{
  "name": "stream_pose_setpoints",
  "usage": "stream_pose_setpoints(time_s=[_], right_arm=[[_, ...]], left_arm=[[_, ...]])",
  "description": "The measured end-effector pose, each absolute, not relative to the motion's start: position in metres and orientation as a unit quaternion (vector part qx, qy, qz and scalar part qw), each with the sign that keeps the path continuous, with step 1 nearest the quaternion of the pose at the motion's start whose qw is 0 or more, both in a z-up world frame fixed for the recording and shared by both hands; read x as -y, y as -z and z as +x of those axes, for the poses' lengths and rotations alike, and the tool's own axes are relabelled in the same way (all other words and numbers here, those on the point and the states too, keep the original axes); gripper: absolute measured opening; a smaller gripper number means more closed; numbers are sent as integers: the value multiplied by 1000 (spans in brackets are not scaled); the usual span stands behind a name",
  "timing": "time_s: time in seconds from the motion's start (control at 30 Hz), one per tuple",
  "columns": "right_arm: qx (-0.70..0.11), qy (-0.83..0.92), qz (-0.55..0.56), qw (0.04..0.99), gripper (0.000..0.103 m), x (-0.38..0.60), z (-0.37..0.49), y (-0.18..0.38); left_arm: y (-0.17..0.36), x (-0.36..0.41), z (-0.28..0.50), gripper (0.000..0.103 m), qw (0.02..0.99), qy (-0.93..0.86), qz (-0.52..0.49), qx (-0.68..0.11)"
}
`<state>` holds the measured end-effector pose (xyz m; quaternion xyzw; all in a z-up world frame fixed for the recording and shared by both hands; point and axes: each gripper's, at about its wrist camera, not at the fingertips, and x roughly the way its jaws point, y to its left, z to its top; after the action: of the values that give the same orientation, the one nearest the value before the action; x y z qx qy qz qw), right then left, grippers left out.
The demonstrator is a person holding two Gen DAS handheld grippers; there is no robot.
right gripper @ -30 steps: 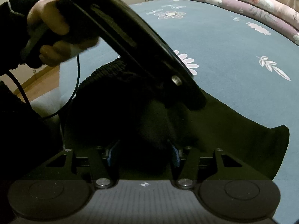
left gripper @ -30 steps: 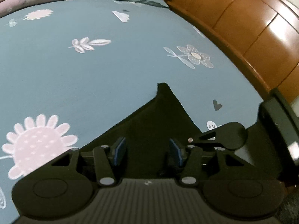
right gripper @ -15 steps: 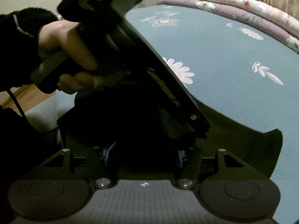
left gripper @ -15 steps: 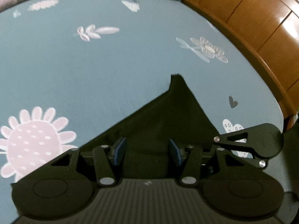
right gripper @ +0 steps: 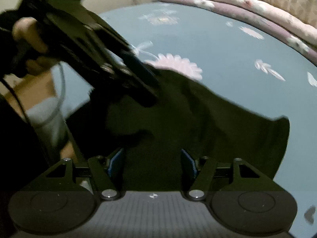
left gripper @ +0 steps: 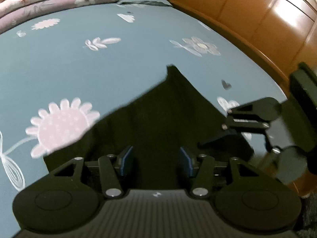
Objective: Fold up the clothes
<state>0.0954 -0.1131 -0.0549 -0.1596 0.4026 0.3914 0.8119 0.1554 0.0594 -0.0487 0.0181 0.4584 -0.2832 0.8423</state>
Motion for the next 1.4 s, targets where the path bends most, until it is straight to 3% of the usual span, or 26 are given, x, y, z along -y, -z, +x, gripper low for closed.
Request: stream_pose_setpoints(time_s=[0.2, 0.3, 0.4, 0.5, 0.7, 0.93, 1.3, 1.4], right_arm=[[-401, -351, -133, 835, 73, 110, 92, 55], [-407, -338, -123, 840, 74, 112, 95, 46], [-402, -329, -86, 850, 83, 127, 96, 28], [-388, -315, -62, 864, 84, 144, 100, 9], [-385, -284, -30, 878, 88, 172, 125, -2], [-405, -269, 18, 874, 88, 196, 155, 12], [-415, -272, 63, 866, 88, 216, 183, 29], [-416, -274, 63, 865, 88, 219, 189, 31]], left_arm=[[85, -73, 142, 54, 831, 289, -2, -476], [73, -76, 141, 54, 835, 287, -12, -469], [52, -94, 136, 55, 847, 279, -36, -450], [43, -129, 134, 64, 862, 221, -89, -448], [79, -197, 133, 64, 825, 112, -247, -496], [120, -210, 136, 68, 773, 107, -338, -526], [131, -202, 173, 71, 765, 129, -359, -519], [130, -196, 180, 77, 762, 138, -357, -522]])
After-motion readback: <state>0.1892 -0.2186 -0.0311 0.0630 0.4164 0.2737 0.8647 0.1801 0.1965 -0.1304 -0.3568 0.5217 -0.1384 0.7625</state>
